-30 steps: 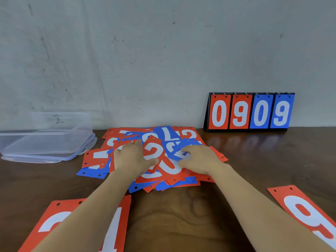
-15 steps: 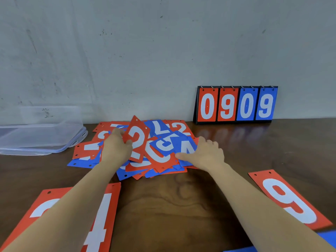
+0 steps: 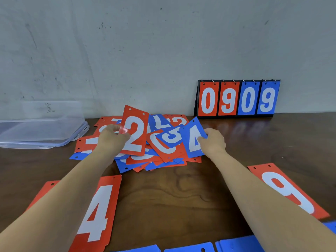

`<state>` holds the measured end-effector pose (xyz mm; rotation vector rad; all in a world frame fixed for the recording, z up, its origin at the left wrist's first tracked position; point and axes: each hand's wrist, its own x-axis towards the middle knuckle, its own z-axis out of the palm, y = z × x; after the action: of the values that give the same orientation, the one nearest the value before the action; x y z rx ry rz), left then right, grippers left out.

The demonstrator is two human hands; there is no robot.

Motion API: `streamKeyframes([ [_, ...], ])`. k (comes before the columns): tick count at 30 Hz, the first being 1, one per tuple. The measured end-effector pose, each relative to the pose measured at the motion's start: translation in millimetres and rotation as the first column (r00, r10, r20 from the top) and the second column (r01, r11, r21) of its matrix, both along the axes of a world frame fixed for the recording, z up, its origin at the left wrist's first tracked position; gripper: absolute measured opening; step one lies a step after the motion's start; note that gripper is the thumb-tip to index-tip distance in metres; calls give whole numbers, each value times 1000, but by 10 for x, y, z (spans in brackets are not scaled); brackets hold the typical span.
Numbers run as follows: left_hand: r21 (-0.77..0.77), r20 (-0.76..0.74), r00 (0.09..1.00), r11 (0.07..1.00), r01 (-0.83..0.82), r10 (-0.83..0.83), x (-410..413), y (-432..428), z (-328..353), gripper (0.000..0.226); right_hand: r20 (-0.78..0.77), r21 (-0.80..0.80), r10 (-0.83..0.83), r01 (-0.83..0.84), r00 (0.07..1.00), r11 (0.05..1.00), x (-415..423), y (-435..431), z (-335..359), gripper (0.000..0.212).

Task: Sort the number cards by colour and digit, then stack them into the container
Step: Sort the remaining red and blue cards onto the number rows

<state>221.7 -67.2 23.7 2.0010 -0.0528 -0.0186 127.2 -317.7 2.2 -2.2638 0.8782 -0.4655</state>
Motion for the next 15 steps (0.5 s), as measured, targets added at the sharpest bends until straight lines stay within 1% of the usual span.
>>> streamKeyframes([
  [1, -26, -25, 1000, 1000, 11, -11, -9, 13, 14, 38, 42, 34, -8, 7, 999, 999, -9, -6, 10, 9],
  [3, -62, -61, 997, 997, 36, -40, -48, 47, 47, 40, 131, 138, -24, 5, 991, 990, -25, 9, 67, 14],
  [5, -115, -84, 994, 992, 58, -68, -96, 83, 80, 36, 218, 265, -29, -31, 975, 964, -47, 60, 149, 14],
  [6, -151, -85, 993, 986, 69, -82, -121, 106, 90, 31, 236, 302, -30, -44, 971, 952, -76, 98, 196, 13],
  [8, -197, -78, 992, 977, 82, -99, -165, 173, 113, 24, 259, 326, -22, -66, 966, 943, -146, 177, 273, 13],
  [10, -231, -70, 990, 968, 101, -120, -202, 256, 138, 26, 295, 329, -15, -86, 956, 940, -244, 285, 340, 8],
  [12, -252, -62, 987, 959, 126, -146, -291, 342, 193, 29, 325, 341, -20, -98, 945, 935, -355, 399, 412, 13],
  [13, -256, -54, 986, 957, 137, -156, -344, 388, 229, 30, 340, 347, -21, -105, 940, 932, -417, 460, 448, 12],
  [15, -269, -31, 987, 953, 142, -156, -449, 505, 308, 27, 367, 343, -13, -123, 930, 931, -547, 583, 524, 7],
])
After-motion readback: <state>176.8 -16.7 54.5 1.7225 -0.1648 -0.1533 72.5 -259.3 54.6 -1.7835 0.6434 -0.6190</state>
